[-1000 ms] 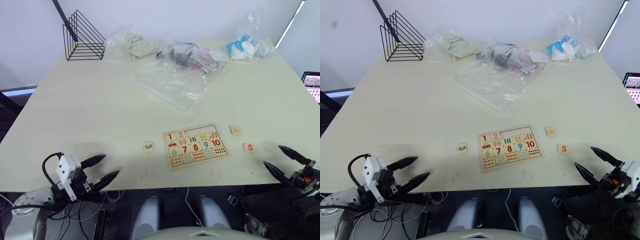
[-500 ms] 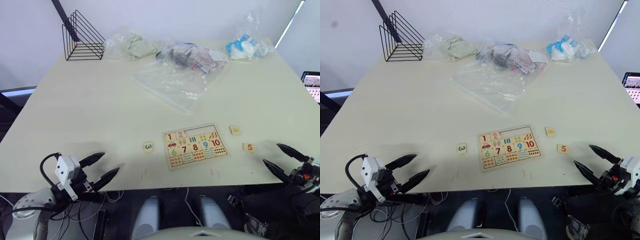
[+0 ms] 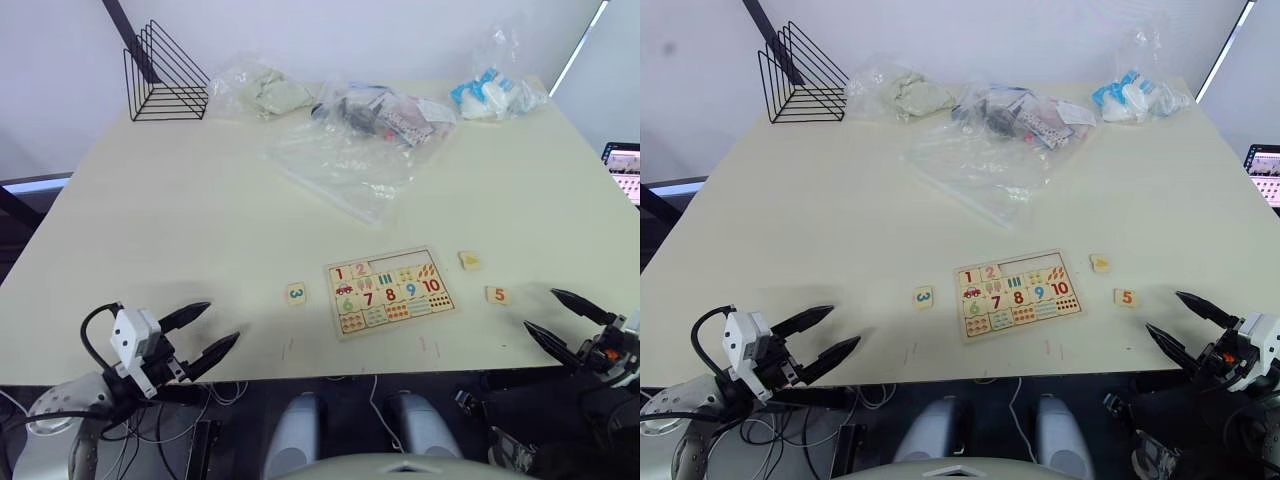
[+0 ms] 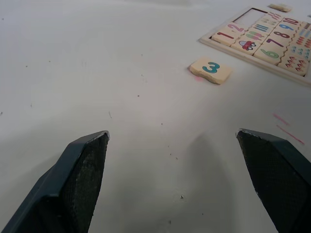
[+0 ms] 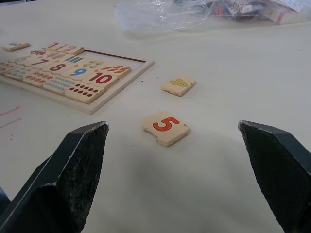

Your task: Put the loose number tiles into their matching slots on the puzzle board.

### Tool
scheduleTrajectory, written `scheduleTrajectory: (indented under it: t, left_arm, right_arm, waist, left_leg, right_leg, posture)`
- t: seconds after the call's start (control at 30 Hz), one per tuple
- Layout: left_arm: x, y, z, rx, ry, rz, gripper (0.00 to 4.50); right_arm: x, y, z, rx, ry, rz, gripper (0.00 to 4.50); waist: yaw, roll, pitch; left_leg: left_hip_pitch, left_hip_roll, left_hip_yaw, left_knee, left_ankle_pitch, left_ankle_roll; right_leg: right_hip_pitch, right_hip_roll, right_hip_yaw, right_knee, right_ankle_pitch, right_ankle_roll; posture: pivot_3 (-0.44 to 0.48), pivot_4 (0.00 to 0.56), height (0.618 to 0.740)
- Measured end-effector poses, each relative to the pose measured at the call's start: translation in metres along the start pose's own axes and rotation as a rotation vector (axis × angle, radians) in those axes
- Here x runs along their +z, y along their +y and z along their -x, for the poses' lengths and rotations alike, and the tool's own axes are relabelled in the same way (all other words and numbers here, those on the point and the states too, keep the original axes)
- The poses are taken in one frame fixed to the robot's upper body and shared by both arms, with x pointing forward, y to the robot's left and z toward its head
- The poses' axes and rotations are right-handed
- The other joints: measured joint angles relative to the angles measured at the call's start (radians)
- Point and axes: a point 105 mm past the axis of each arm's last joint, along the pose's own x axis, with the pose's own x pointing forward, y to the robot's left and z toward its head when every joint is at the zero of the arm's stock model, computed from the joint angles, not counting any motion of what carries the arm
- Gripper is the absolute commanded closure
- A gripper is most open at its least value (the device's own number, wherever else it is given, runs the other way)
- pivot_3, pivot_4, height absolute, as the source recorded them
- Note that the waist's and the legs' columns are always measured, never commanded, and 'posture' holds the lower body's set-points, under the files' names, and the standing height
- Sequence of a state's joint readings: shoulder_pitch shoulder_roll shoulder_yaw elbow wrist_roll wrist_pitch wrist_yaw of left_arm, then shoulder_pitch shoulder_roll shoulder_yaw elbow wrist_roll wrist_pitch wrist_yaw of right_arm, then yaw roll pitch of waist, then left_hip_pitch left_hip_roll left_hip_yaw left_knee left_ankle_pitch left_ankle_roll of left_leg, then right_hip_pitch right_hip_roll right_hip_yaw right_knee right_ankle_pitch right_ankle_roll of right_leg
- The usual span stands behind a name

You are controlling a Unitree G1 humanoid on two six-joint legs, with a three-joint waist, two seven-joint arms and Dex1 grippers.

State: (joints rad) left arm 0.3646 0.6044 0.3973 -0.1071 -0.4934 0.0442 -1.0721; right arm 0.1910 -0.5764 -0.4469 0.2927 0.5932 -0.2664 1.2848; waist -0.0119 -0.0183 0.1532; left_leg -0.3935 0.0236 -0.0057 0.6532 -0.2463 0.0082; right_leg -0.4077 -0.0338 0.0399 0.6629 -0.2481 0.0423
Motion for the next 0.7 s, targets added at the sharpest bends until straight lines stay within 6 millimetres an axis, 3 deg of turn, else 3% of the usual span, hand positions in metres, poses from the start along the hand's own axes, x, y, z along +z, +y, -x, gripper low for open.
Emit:
scheduleTrajectory:
  t: [0.33,0.7]
  left_arm:
    - [0.009,0.009,-0.008,-0.072,0.024,-0.064,0.04]
    - [0.021,0.008,-0.037,-0.29,0.044,-0.128,0.04]
  right_arm:
    - [0.001,0.003,0.002,0.042,-0.001,0.011,0.0]
    - [0.018,0.027,0.004,0.202,-0.046,0.002,0.0]
  waist:
    - [0.002,0.0,0.0]
    - [0.001,0.0,0.0]
  left_leg:
    - [0.0,0.0,0.0,0.0,0.0,0.0]
    - [0.0,0.0,-0.001,0.0,0.0,0.0]
  right_leg:
    - [0.0,0.0,0.0,0.0,0.0,0.0]
    - [0.0,0.0,-0.001,0.0,0.001,0.002]
  posture:
    - [0.0,0.15,0.74]
    - [0.0,0.15,0.74]
